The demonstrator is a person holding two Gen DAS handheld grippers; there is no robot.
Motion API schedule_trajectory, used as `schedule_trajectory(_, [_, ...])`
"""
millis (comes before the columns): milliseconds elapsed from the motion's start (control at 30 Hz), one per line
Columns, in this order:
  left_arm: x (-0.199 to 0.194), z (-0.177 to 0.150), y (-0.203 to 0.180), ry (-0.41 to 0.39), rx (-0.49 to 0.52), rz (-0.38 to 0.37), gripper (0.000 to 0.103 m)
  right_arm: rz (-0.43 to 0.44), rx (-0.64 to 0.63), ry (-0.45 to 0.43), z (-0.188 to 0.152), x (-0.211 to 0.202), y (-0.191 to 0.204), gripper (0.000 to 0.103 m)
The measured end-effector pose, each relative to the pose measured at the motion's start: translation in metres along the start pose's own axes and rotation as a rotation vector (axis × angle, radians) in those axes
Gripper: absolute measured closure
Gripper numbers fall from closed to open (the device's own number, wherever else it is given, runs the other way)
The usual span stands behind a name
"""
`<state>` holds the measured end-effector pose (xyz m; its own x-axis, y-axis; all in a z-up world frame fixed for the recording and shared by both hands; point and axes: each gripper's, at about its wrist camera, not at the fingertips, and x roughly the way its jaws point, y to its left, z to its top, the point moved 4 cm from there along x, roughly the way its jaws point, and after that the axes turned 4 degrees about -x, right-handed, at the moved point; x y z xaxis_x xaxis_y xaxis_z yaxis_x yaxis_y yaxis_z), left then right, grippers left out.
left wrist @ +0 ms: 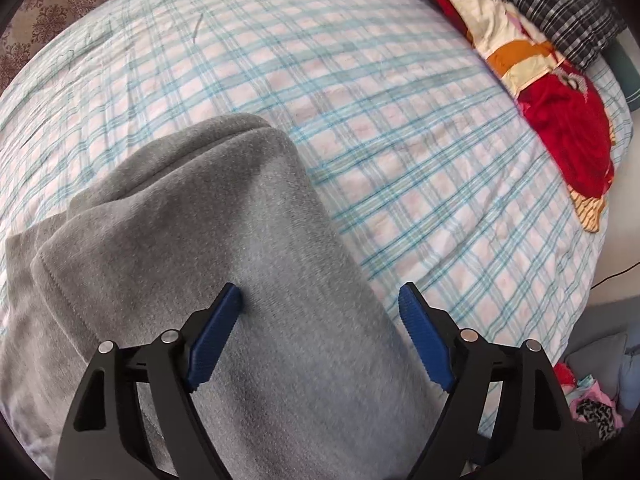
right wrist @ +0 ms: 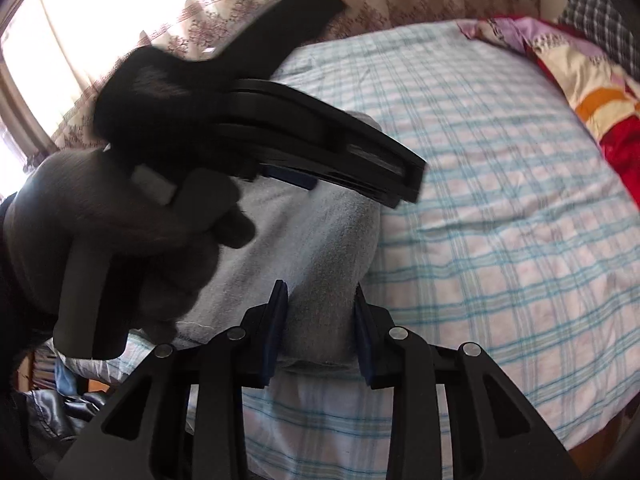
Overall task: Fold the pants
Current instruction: 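Move both open grippers to the folded end of the sweatpants, then grasp the folded end with the right gripper while the left gripper grasps beside it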
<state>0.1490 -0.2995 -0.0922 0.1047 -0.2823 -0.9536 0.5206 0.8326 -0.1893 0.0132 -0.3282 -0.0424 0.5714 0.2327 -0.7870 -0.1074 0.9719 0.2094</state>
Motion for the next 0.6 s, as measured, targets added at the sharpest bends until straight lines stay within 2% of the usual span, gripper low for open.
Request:
schedule_trajectory(200, [0.009, 0.000, -0.005, 0.016, 0.026, 0.026, 0.020, -0.024, -0.052, -0.012, 0.003, 0.002, 0.013, 0.072])
schedule_trajectory(267, [0.011, 0.000, -0.005, 0.013, 0.024, 0.043, 0.032, -0.020, -0.032, -0.009, 0.005, 0.003, 0.010, 0.072])
schedule_trajectory(400, [0.011, 0.002, 0.004, 0.006, -0.005, 0.035, 0.045, -0.018, 0.014, 0.001, 0.000, 0.002, -0.001, 0.069])
schedule_trajectory(467, [0.010, 0.002, 0.005, -0.001, -0.004, 0.030, 0.052, -0.016, 0.041, 0.005, -0.001, 0.003, -0.005, 0.062])
schedule_trajectory(500, [0.010, 0.002, 0.007, -0.004, -0.003, 0.027, 0.054, -0.011, 0.057, 0.011, -0.002, 0.005, -0.008, 0.052])
schedule_trajectory(600, [0.006, 0.002, 0.007, -0.013, -0.015, 0.008, 0.065, 0.017, 0.126, 0.033, -0.008, 0.005, -0.014, 0.050])
